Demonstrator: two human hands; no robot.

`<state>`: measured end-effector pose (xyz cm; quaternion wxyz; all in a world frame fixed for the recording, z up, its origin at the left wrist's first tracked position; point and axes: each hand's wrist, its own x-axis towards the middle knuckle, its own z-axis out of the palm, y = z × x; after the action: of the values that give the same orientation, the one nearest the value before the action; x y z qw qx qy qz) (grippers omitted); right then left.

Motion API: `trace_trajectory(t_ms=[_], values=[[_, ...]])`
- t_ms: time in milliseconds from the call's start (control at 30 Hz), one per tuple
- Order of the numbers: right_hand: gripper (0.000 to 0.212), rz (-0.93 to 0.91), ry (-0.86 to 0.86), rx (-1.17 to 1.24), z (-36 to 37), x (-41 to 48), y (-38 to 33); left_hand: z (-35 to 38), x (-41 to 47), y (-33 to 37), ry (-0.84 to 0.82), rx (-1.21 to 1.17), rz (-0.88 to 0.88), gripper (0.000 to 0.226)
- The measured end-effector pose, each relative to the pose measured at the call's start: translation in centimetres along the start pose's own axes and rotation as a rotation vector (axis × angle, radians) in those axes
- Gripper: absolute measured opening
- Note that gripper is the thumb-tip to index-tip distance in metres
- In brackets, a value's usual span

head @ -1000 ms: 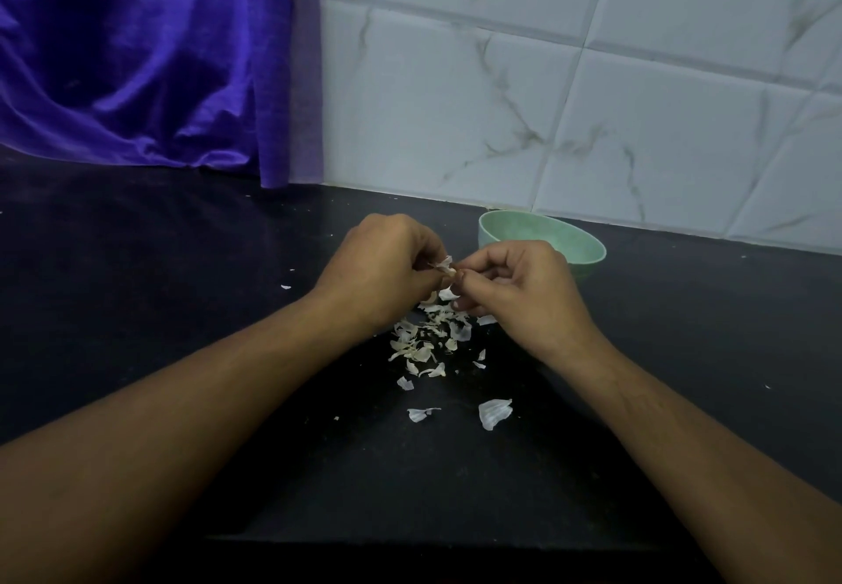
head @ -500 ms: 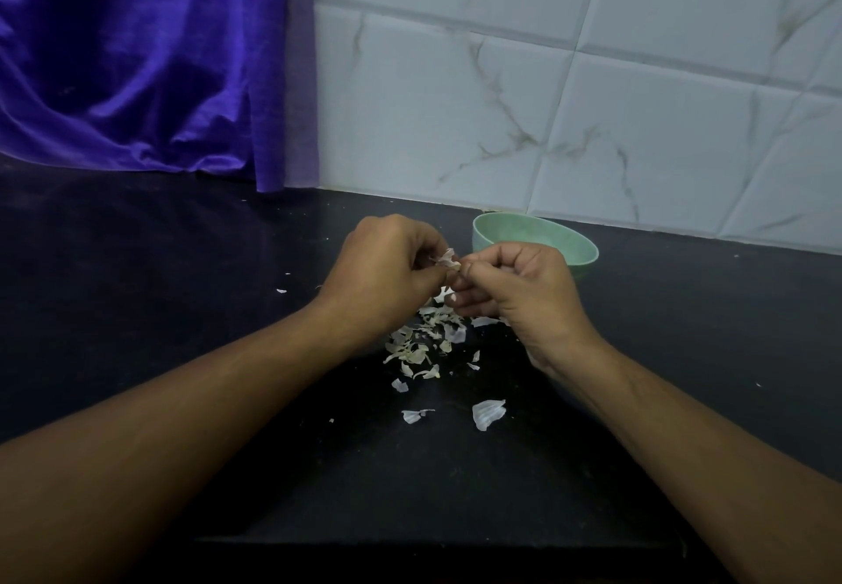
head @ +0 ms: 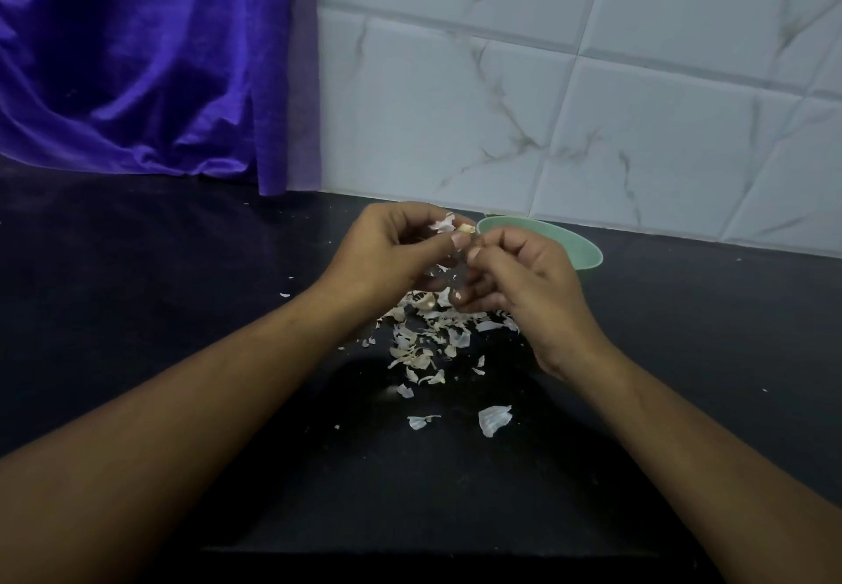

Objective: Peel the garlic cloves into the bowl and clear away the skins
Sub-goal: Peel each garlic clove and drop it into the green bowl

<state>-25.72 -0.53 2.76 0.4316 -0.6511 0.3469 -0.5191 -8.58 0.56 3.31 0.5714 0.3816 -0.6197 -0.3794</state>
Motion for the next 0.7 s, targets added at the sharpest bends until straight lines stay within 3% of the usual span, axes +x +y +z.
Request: trace_trajectory(t_ms=[167,300,467,700], values=[[0.018,-0.037,-0.053,-0.115,0.2,-0.1,0.4,-0.6,0.1,0.2,0.012,-0.056,-0.064,0.011],[0.008,-0.065,-0.035,-0.132,-0.5,-0.2,0.5,-1.0,0.2,0.1,0.011,-0.018,-0.108,0.012],[0.023,-0.053,0.009,-0.045,-0.4,-0.2,0.2,-1.1,0.2,0.0,-0.033,-0.006,-0.174,0.018],[0.017,0.032,-0.055,0.115,-0.3,-0.2,0.2,-1.1,0.3,-0.1,-0.041,-0.001,-0.158,0.013]])
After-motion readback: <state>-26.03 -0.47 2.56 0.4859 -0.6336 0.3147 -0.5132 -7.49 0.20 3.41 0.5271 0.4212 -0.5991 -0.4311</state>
